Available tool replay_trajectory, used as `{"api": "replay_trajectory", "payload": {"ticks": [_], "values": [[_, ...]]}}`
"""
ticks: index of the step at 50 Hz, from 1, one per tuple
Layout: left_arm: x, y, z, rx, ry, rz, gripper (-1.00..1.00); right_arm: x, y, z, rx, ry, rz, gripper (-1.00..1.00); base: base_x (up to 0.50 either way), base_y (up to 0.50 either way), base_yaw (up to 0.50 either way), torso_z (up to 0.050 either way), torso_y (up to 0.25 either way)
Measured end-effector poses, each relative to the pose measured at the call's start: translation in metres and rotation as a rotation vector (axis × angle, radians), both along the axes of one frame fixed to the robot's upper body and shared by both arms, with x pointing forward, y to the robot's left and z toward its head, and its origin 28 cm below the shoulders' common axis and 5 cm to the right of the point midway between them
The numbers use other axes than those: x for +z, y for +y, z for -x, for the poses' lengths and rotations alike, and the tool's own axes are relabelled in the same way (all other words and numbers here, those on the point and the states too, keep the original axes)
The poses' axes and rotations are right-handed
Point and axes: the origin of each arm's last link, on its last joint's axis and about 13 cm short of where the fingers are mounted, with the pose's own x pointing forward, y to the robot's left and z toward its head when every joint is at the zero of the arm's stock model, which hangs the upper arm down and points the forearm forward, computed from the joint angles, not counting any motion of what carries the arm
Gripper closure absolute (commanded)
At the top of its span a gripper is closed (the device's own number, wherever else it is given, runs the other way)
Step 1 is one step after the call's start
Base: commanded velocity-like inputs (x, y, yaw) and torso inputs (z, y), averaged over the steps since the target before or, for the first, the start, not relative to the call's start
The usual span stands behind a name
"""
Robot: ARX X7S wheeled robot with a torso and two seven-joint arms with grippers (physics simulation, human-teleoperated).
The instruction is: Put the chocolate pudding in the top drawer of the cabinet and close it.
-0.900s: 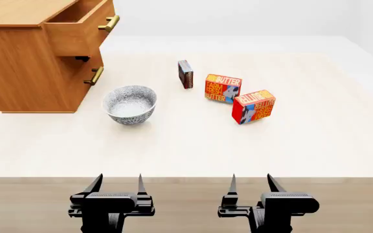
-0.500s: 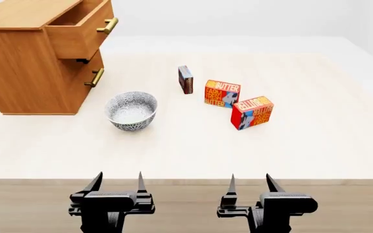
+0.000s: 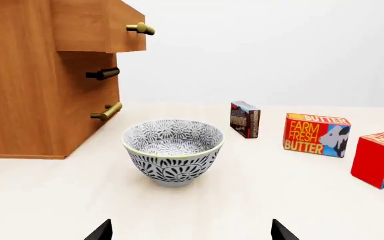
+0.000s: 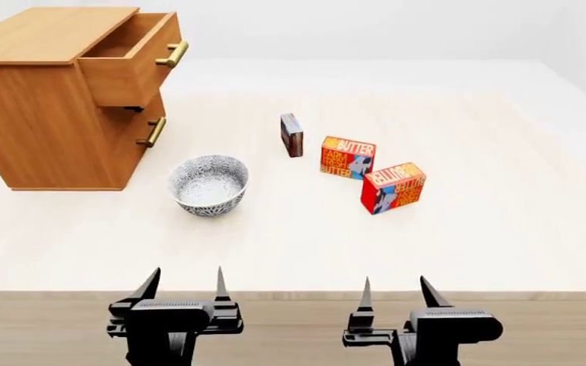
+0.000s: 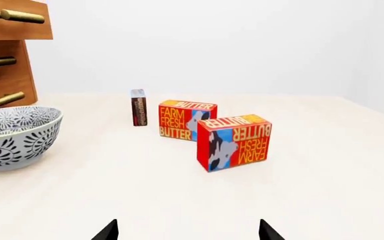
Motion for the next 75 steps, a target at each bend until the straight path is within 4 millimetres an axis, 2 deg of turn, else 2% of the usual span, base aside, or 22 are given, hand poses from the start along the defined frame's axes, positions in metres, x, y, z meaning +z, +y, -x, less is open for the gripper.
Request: {"api": "replay_trajectory", "payload": {"ticks": [13, 21, 50, 63, 75], "values": [[0.000, 0.000, 0.000, 0.004, -0.003, -0.004, -1.00, 0.004, 0.002, -0.005, 0.004, -0.007, 0.000, -1.00, 0.00, 0.00, 0.00, 0.048, 0.021], [0.000, 0.000, 0.000, 0.013, -0.004, -0.004, -1.00, 0.011, 0.003, -0.010, 0.009, -0.015, 0.009, -1.00, 0.00, 0.00, 0.00, 0.003, 0.000], [0.000, 0.000, -0.001, 0.027, -0.083, -0.045, -1.00, 0.060, 0.013, -0.054, 0.025, -0.099, 0.030, -1.00, 0.00, 0.00, 0.00, 0.000, 0.000], [0.043, 0.017, 0.009, 0.044, -0.142, -0.054, -1.00, 0.066, 0.013, -0.057, 0.026, -0.116, 0.028, -1.00, 0.00, 0.00, 0.00, 0.000, 0.000], [0.061, 0.021, 0.015, 0.042, -0.188, -0.067, -1.00, 0.068, 0.013, -0.056, 0.026, -0.123, 0.026, -1.00, 0.00, 0.00, 0.00, 0.000, 0.000]]}}
